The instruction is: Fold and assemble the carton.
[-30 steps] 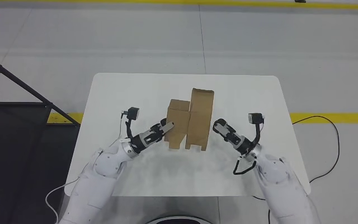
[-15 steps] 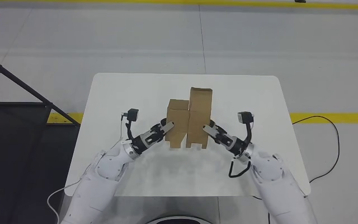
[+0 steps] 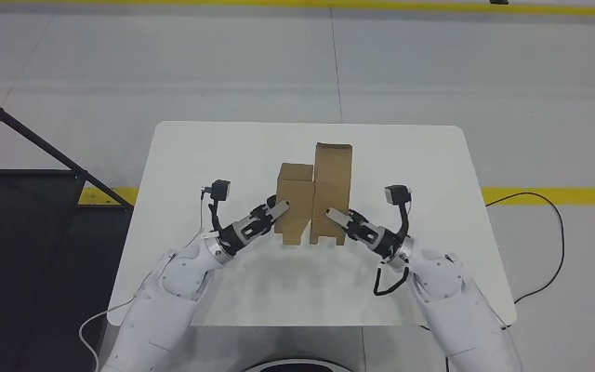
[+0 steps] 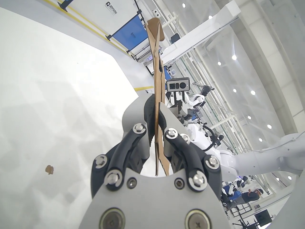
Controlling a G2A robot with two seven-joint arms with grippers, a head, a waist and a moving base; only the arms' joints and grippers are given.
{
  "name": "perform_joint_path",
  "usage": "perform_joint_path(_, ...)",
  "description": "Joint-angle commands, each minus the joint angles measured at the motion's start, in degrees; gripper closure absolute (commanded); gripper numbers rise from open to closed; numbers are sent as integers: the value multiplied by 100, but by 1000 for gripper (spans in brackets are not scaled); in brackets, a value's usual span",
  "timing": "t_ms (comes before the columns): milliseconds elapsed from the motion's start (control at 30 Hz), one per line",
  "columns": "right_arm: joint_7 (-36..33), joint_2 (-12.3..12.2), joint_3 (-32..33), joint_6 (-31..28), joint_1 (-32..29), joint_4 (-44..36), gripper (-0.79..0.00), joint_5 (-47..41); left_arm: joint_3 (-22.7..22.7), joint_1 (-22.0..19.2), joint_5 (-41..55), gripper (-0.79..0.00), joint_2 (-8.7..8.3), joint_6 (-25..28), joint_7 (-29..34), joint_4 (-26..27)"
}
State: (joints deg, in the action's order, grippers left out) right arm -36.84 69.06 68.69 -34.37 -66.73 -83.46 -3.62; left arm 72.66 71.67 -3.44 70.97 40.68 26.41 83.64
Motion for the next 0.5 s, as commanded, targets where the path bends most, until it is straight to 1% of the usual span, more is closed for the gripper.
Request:
perform_joint_path(0,9,0,-11,7,10,11,-311,5,-2,-4,30,0,-4,10,12,-4)
perform_joint_path(167,37,-3,-24,16,17,21,-151,20,-16,-10,87,0,-14,31,26,-13)
perform_joint_path(200,41,-4,-27,17,18,21,-102,21,-20,-11,94,0,-15,34,26,-14)
perform_joint_path(233,44,-5,-30,16,19,23,-15,22,-24,-11,103,0,-16,38,25,-15)
perform_joint_path(267,54,-5,-30,21,19,25,0,19,-28,-13,106,0,-18,39,25,-15)
perform_joint_path(400,85,-14,-1,59,27,43,0,29,-38,-15,119,0,-24,50,11,-6)
perform_joint_path(433,80,-17,11,57,25,42,0,10,-36,-14,116,-283,-25,46,-2,-5)
perform_joint_path(467,72,-21,28,56,24,37,0,-3,-18,-15,101,-748,-27,14,-50,-10)
